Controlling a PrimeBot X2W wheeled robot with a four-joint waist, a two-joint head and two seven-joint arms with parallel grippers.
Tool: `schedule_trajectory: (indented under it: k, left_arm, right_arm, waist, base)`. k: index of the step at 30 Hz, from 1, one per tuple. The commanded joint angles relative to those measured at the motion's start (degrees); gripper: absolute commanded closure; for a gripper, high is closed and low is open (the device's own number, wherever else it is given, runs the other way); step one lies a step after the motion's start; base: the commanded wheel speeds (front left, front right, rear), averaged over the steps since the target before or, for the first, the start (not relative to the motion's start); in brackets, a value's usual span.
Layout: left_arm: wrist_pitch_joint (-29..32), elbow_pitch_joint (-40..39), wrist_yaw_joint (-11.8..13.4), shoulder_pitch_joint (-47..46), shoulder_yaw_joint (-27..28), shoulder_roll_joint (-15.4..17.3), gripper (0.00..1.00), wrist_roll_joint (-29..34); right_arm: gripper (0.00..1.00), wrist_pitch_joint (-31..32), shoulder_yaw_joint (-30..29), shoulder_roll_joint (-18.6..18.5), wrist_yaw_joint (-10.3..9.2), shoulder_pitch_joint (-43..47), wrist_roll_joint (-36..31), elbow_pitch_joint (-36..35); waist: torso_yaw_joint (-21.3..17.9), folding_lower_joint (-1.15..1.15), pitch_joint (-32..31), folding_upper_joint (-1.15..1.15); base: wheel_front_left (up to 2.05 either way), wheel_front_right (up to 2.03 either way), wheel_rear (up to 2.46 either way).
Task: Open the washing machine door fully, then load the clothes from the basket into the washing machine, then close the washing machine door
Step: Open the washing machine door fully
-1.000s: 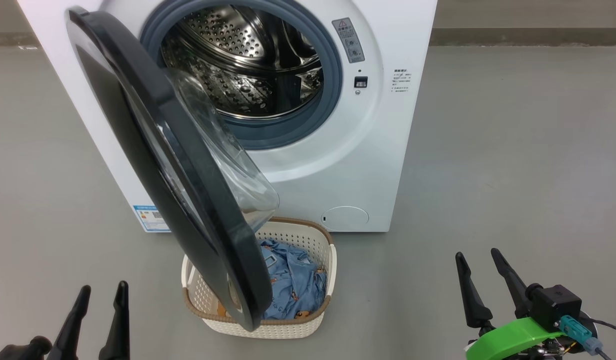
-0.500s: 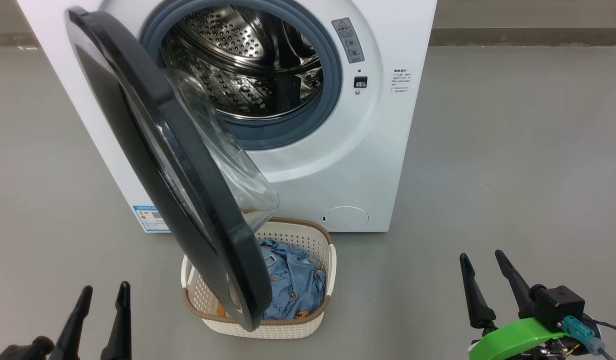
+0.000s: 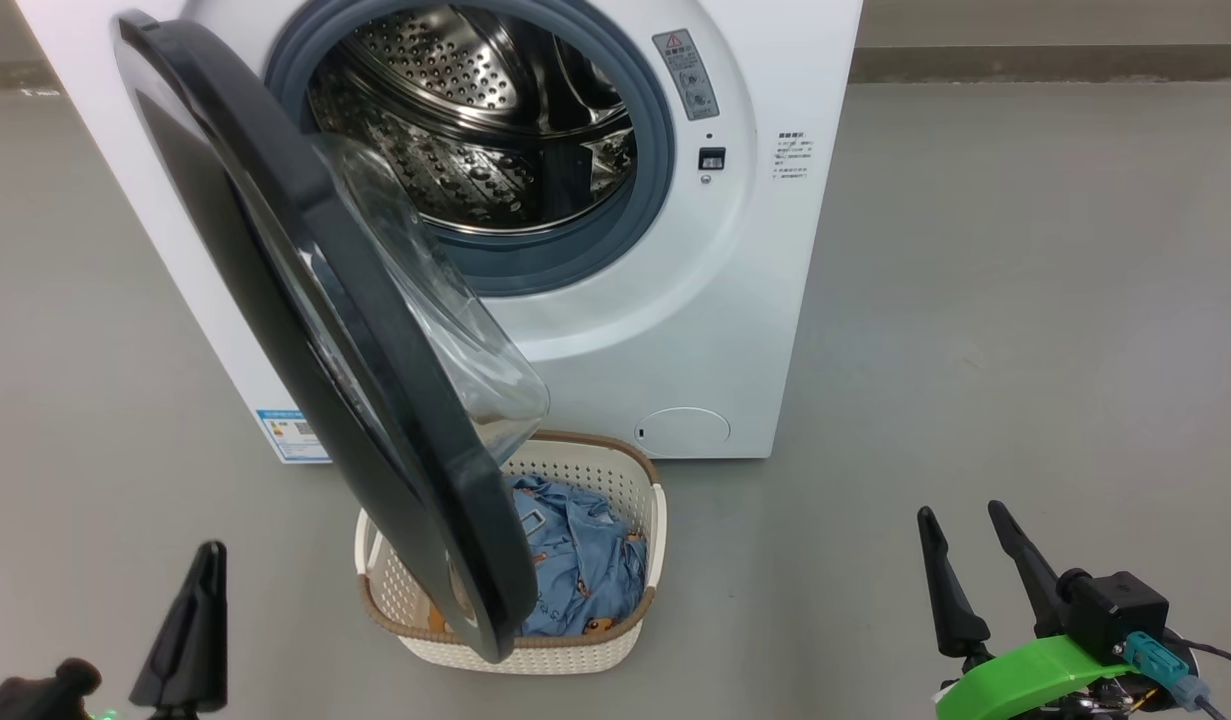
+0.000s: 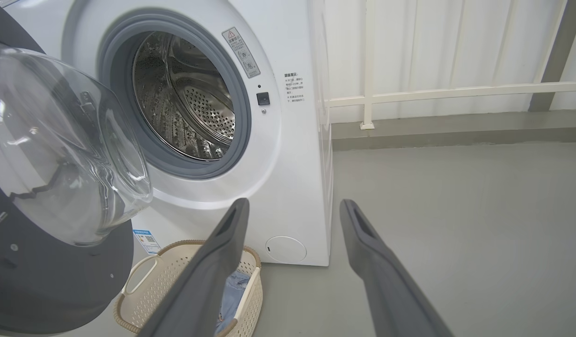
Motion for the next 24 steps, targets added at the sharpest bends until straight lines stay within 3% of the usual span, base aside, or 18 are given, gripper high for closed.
schedule_trajectory:
  k: [1, 13, 24]
  left_arm:
    - [-0.42, -2.79, -0.26, -3.12, 2.46, 1.05, 1.00, 0.19]
    - [2.10, -18.80, 0.38, -7.19, 1.50, 0.41, 1.00, 0.30]
    - [9.02, -29.07, 0.52, -9.47, -7.65, -2.01, 1.00, 0.86]
  right_arm:
    - [0.00, -0.71, 1.59, -0.41, 0.32, -2.18, 0.29, -1.43]
    - [0.00, -0.71, 2.42, -0.40, 0.32, -2.46, 1.59, -1.01]
    - [0.00, -0.71, 3.96, -0.40, 0.32, -3.30, 2.26, -0.73]
  waist:
    - [0.03, 0.00, 0.04, 0.00]
    - [0.17, 0.00, -0.16, 0.00]
    - [-2.29, 0.00, 0.06, 0.00]
  base:
    - [0.00, 0.00, 0.00]
    - [0.00, 0.00, 0.00]
    - [0.00, 0.00, 0.00]
